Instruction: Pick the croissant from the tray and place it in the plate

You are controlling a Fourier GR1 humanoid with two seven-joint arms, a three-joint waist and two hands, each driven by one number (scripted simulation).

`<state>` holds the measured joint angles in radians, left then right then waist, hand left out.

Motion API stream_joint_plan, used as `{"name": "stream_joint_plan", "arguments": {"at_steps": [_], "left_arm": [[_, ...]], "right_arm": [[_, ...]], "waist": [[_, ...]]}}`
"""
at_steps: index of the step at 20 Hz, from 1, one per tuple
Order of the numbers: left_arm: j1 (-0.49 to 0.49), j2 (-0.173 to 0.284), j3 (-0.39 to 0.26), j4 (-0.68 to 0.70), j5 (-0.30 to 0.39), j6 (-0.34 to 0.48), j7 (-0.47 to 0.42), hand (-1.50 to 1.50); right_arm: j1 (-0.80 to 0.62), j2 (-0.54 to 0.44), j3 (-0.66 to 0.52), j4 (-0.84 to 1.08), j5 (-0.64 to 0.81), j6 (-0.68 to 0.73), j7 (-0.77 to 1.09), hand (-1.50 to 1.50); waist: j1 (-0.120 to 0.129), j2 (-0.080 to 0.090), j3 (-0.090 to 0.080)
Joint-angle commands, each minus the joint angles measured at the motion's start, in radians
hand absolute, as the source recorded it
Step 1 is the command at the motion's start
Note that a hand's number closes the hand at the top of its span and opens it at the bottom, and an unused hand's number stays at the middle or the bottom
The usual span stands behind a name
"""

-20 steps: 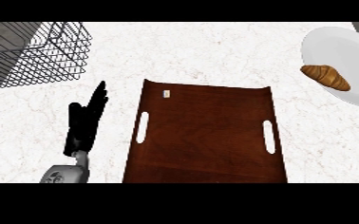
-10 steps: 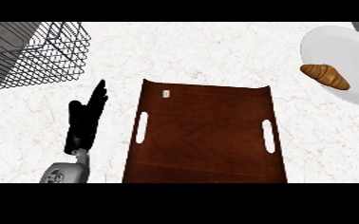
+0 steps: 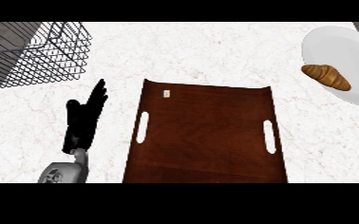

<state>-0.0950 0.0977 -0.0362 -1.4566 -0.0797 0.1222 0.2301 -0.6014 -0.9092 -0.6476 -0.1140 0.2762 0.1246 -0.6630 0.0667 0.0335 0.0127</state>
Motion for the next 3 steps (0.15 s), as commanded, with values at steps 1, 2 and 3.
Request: {"name": "stream_joint_plan", "arguments": {"at_steps": [1,2,3], "left_arm": [[0.006,0.003,0.013,0.001,0.001,0.008,-0.017,0.00],[0.034,0.004,-0.005,-0.019,0.000,-0.008,-0.016,0.00],[0.011,0.000,0.001,0.004,-0.008,0.005,-0.016,0.00]], "right_arm": [[0.031,-0.002,-0.001,0.001,0.002,-0.006,-0.012,-1.50],[0.044,-0.010,0.003,0.002,0.008,-0.020,-0.010,-1.50],[0.057,0.021,-0.014,0.005,-0.009,-0.043,-0.039,-1.50]], "waist": [[-0.003,-0.002,0.000],[0.005,-0.002,0.001],[-0.004,0.002,0.002]]}}
